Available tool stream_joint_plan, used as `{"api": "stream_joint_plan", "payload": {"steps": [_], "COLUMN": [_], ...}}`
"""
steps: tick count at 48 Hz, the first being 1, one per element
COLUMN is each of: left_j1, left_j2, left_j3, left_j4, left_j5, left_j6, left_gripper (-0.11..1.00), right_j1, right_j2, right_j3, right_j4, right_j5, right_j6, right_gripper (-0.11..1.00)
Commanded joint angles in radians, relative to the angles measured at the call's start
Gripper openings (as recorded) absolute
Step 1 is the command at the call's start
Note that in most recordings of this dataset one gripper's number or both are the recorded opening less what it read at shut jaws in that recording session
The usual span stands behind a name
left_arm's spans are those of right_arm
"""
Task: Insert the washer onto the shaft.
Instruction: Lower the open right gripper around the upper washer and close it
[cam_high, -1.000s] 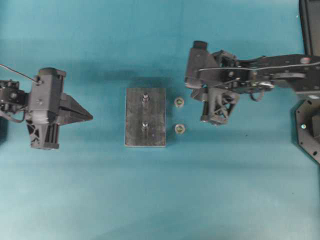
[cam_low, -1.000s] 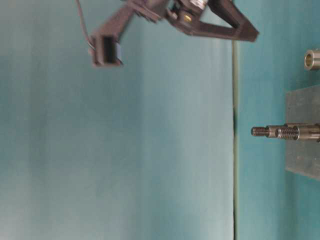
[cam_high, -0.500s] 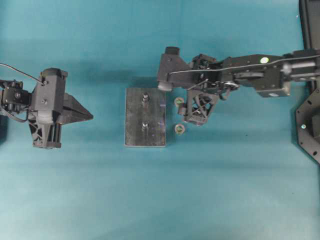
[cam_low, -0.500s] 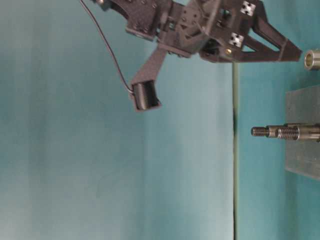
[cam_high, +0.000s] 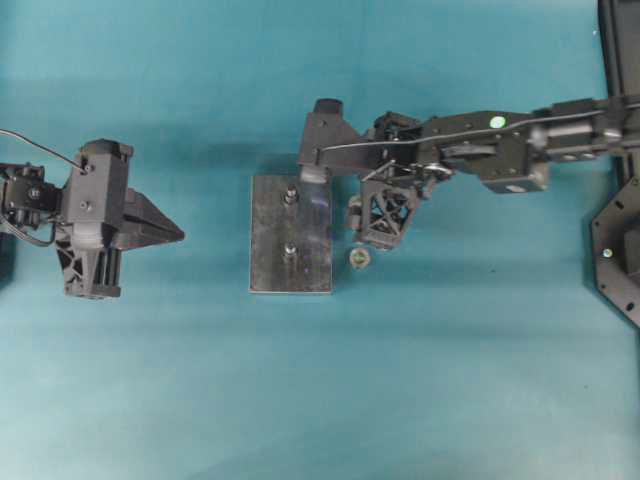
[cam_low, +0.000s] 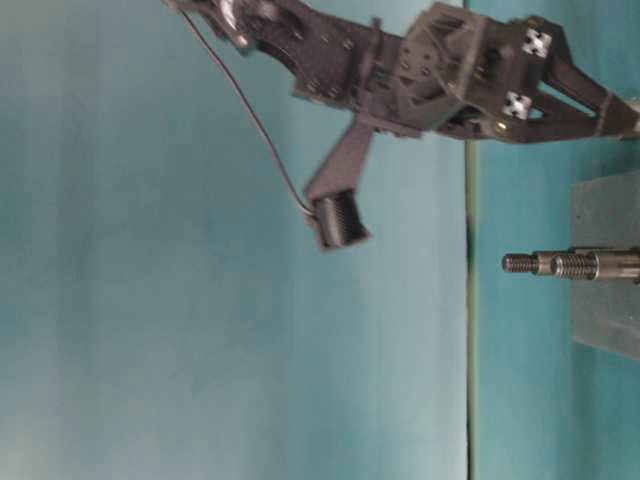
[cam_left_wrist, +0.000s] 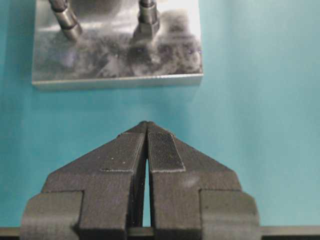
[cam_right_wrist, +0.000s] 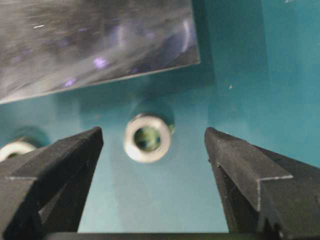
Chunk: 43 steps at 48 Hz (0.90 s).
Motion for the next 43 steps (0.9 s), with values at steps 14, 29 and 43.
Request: {"api": "stream_joint_plan", "payload": {"steps": [14, 29, 43], "left_j1": [0.000, 0.000, 0.000], "left_j2": [-0.002, -0.009, -0.009], "left_j3": [-0.003, 0.009, 0.011], "left_j4": [0.002, 0.002, 0.002], "left_j5": [-0.026, -0.026, -0.026], "left_j6": [0.002, 0.002, 0.002], "left_gripper": [0.00, 0.00, 0.00], "right_j1": [0.000, 0.014, 0.015], "right_j2": [-0.006, 0.012, 0.017], "right_j3": [-0.031, -0.029, -0.035], "right_j4": [-0.002, -0.002, -0.002], "right_j5": [0.026, 0.032, 0.032], "right_j6": [-0.003, 0.002, -0.002], "right_gripper": [0.78, 0.77, 0.70]}}
